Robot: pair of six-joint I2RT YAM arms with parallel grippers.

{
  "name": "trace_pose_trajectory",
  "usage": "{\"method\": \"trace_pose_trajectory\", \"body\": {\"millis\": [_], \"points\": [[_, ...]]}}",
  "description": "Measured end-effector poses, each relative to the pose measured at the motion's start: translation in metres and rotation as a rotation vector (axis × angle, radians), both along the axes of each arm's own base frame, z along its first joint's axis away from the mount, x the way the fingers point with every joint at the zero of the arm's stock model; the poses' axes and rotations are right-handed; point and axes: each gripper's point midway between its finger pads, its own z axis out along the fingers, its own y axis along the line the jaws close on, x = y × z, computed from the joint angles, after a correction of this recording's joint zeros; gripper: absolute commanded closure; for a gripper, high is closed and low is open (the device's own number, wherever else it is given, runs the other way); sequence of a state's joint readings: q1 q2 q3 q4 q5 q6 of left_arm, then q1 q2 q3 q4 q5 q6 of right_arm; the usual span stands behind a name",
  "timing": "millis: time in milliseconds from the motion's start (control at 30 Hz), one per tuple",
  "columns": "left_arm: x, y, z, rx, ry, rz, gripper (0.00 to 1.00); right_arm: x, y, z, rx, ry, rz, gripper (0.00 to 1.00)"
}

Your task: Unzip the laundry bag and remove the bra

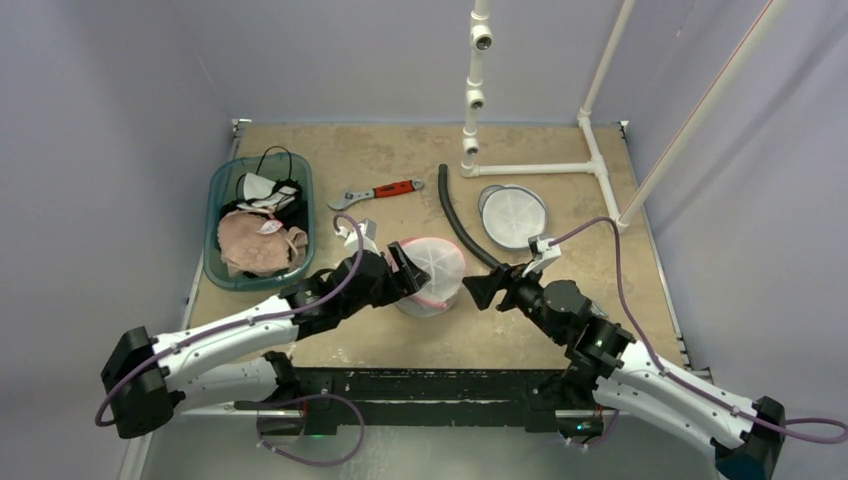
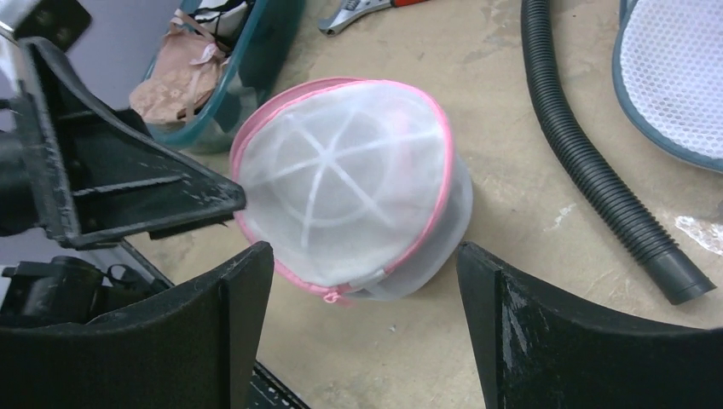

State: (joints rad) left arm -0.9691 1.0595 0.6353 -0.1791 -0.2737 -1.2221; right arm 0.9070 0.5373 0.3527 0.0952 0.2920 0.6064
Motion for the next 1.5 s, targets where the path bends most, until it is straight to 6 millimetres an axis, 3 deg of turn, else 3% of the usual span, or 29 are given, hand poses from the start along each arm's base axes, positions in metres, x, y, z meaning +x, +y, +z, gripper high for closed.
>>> {"method": "trace_pose_trajectory", "body": {"millis": [233, 367, 467, 567, 767, 867, 1000, 1200, 1333, 1500], "points": [[-0.003, 0.034, 0.058, 0.117, -0.134, -0.022, 0.26, -0.004, 0.007, 0.002, 0.018, 0.024, 0.03, 0.19], [-0.003, 0.054, 0.075, 0.15, -0.205, -0.002, 0.28, -0.002, 0.015, -0.004, 0.019, 0.048, 0.042, 0.2], [0.001, 0.059, 0.076, 0.176, -0.24, 0.007, 0.29, 0.002, 0.021, -0.014, 0.006, 0.079, 0.046, 0.2], [0.009, 0.057, 0.066, 0.225, -0.243, 0.014, 0.3, 0.008, 0.024, -0.024, 0.001, 0.113, 0.051, 0.22], [0.014, 0.058, 0.039, 0.298, -0.215, 0.016, 0.31, 0.035, 0.018, -0.023, 0.061, 0.134, 0.029, 0.31], [0.011, 0.064, 0.04, 0.281, -0.228, 0.025, 0.31, 0.04, 0.024, -0.022, 0.085, 0.137, 0.056, 0.35], [0.007, 0.072, 0.057, 0.221, -0.265, 0.046, 0.32, 0.039, 0.037, -0.032, 0.091, 0.17, 0.115, 0.4], [0.002, 0.081, 0.071, 0.178, -0.29, 0.069, 0.32, 0.037, 0.047, -0.045, 0.088, 0.206, 0.157, 0.64], [0.0, 0.084, 0.069, 0.185, -0.281, 0.072, 0.32, 0.037, 0.05, -0.036, 0.113, 0.186, 0.173, 0.87], [-0.001, 0.086, 0.063, 0.199, -0.271, 0.071, 0.32, 0.036, 0.05, -0.026, 0.13, 0.158, 0.182, 0.99]]}}
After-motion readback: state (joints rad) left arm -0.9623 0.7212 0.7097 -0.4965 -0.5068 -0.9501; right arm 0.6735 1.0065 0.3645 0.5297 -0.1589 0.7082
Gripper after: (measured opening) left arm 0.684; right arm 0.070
